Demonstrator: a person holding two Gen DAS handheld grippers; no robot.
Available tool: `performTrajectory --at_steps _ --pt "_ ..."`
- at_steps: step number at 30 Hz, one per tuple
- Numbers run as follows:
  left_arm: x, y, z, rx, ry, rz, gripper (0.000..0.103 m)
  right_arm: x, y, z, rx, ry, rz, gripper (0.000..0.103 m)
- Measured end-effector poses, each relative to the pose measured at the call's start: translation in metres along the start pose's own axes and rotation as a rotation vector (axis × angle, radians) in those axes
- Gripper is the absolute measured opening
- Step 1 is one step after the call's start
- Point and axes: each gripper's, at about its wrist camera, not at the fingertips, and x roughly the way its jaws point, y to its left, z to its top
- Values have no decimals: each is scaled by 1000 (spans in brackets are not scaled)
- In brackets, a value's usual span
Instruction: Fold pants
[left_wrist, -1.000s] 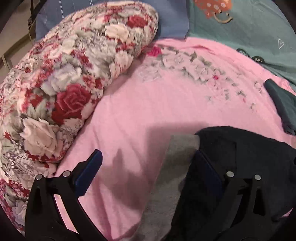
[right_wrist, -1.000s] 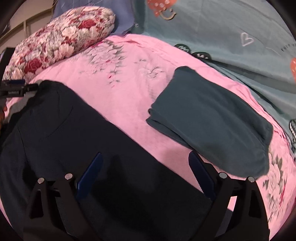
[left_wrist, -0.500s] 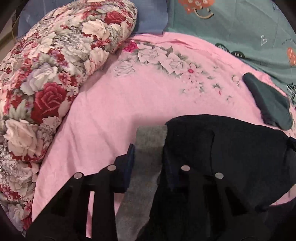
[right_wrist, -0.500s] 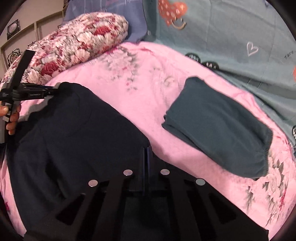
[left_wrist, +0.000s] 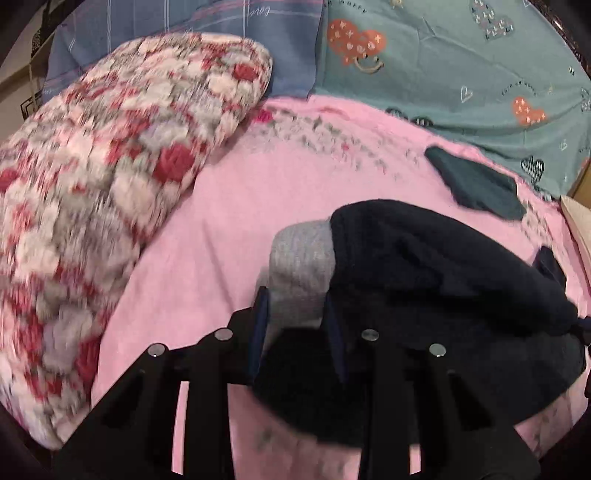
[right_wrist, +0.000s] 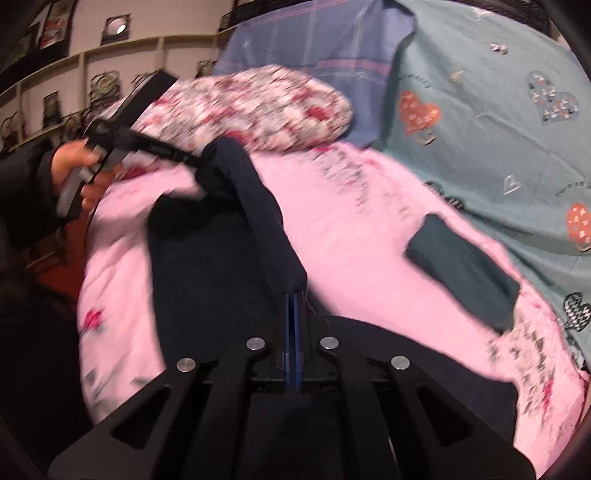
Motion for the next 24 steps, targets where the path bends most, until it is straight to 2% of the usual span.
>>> performTrajectory --at_steps 4,6,7,8,10,15,20,22,24 --pt "11 14 -50 -25 77 4 31 27 28 -36 17 100 31 2" --pt "9 17 -60 -39 67 9 32 31 33 -38 18 121 23 2" --pt "5 17 -62 -43 57 10 35 28 33 -37 19 111 16 2" --pt "1 16 -64 -39 48 10 40 24 31 -35 34 92 19 2" --pt "-5 11 -64 -19 28 12 67 20 29 -33 54 87 29 2" --pt "-16 -5 -59 5 8 -14 68 21 40 -37 30 102 22 2" --pt "-33 -17 -55 -55 13 -152 69 21 39 -36 42 87 24 2" --pt "-36 -25 -52 -40 -5 -149 75 21 37 -36 54 87 27 2" --pt "-26 -27 -48 -52 12 -143 75 20 37 -36 59 82 29 2"
